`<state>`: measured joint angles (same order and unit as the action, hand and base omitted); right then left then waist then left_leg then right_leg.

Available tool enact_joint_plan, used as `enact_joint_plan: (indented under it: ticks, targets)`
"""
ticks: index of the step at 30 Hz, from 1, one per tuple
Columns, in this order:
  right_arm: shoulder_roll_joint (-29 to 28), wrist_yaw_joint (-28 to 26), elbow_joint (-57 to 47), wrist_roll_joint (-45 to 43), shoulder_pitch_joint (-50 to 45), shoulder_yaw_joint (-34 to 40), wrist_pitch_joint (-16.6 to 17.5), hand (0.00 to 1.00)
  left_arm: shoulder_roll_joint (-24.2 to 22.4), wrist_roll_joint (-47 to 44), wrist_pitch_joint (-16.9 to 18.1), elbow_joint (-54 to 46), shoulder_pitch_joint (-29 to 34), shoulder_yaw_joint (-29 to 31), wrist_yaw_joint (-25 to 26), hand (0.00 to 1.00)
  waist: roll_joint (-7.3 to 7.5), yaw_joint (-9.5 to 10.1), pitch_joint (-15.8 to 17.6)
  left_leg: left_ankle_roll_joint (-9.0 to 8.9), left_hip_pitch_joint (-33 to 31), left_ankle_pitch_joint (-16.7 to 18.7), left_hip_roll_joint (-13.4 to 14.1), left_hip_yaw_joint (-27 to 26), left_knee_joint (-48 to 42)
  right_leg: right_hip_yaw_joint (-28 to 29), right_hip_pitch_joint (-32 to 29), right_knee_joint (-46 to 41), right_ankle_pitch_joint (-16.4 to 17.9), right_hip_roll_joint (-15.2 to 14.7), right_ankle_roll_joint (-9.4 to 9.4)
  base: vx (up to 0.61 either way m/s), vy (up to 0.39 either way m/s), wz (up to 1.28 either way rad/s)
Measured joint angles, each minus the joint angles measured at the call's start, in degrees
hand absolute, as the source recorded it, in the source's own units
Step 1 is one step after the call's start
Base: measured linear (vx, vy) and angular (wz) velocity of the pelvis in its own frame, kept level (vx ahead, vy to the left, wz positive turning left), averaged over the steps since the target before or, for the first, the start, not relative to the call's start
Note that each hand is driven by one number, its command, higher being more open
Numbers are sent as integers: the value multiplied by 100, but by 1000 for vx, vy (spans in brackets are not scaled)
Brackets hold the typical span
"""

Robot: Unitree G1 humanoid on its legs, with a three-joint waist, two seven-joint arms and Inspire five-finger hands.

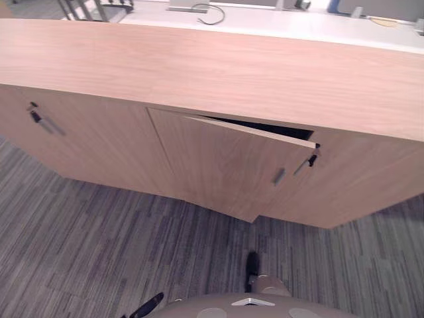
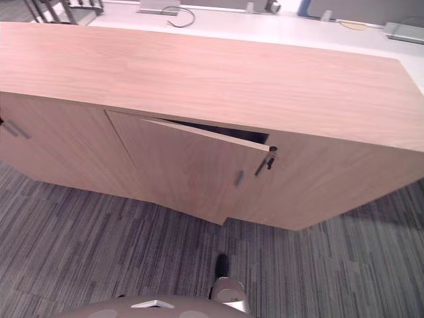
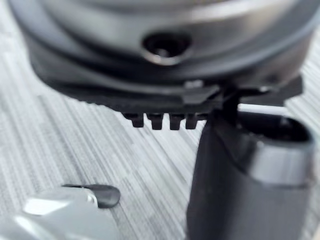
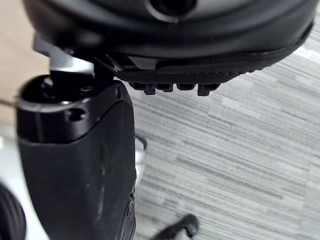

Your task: Walk over to the cabinet, pick up the folder, carry it to the office cabinet, place the folder inside the office cabinet, then close the office cabinet door

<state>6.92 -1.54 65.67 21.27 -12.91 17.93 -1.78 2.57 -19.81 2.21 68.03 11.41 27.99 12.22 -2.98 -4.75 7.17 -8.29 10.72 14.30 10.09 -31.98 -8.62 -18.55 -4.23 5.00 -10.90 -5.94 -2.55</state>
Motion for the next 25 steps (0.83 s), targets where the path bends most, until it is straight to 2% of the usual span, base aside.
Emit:
enact_joint_plan:
  ticks: [2,7,9,11,12,13,14,15,16,17,18,19,22,25]
  targets:
    - [4,102,110,-393,115,194,-21,100,-76,-290,17,-19,28,235,60,100,1,28,-1,3,-17,-38,-16,81,25,-76,24,0,0,-31,0,-53,14,17]
    - [-176,209,374,-1480,51,593,-81,100,-273,-933,111,-467,-191,233,15,100,18,18,4,11,-84,-209,-48,307,189,-300,51,-1,29,-91,22,-45,3,25]
    - [-248,197,393,-1831,20,687,-90,100,-311,-1063,184,-671,-302,224,-57,100,40,-13,17,-10,-97,-224,57,336,76,-336,96,-3,131,-54,56,-42,-17,5]
    - [-334,201,437,-1999,12,689,-102,100,-266,-1212,317,-874,-378,212,-237,100,190,-3,65,-38,-331,-204,239,396,-755,-255,185,-4,184,-22,90,-60,-55,-17]
    - [-347,201,439,-2005,12,691,-102,100,-257,-1220,330,-910,-397,207,-271,100,217,2,81,-34,-423,-202,304,452,-1034,-221,219,-5,196,-2,106,-62,-66,-27]
    - [-363,207,439,-2023,15,689,-102,100,-254,-1378,420,-958,-431,114,-342,100,261,23,119,-7,-713,-204,490,766,-1860,-125,295,-5,232,24,148,-51,-32,-25]
    - [-360,208,437,-2034,20,687,-102,100,-268,-1393,430,-967,-434,69,-394,100,294,45,146,59,-864,-188,529,983,-2143,-70,305,-4,245,33,162,-68,-36,-38]
    - [-323,213,435,-2042,25,686,-101,100,-314,-1419,430,-959,-435,-120,-497,100,257,124,170,67,-1004,69,440,1459,-2226,53,320,-3,249,49,161,-37,-2,-32]
    - [-314,216,434,-2045,25,691,-101,100,-356,-1420,428,-959,-436,-202,-550,100,216,151,185,66,-1076,174,397,1671,-2175,97,326,-3,249,57,160,-153,169,-125]
    - [-240,284,340,-2046,-36,666,-102,100,-490,-1436,427,-864,-358,-286,-750,100,57,358,193,287,-1293,217,-77,2340,-1258,585,245,-4,196,177,-23,-105,183,-111]
    - [-351,274,270,-2125,-100,667,-93,100,-457,-1435,428,-751,-259,-271,-751,100,87,278,169,342,-1197,184,-66,2244,-1094,606,232,-251,220,190,24,-16,201,-112]
    - [-460,265,233,-2239,-198,704,-95,100,-500,-1431,423,-758,-235,-271,-792,100,134,296,146,352,-1098,170,-91,2133,-965,614,302,-401,362,196,111,160,34,-19]
    - [-508,288,71,-2251,-305,730,-82,100,-528,-1409,404,-769,-122,-228,-872,100,174,289,52,342,-986,70,-187,2046,-739,645,414,-50,322,185,7,122,29,-24]
    - [-494,341,70,-2278,-414,655,-69,100,-548,-868,411,-759,-29,-275,-863,100,112,311,-193,296,-664,-168,-274,1837,-73,831,324,-40,359,153,-27,107,38,-24]
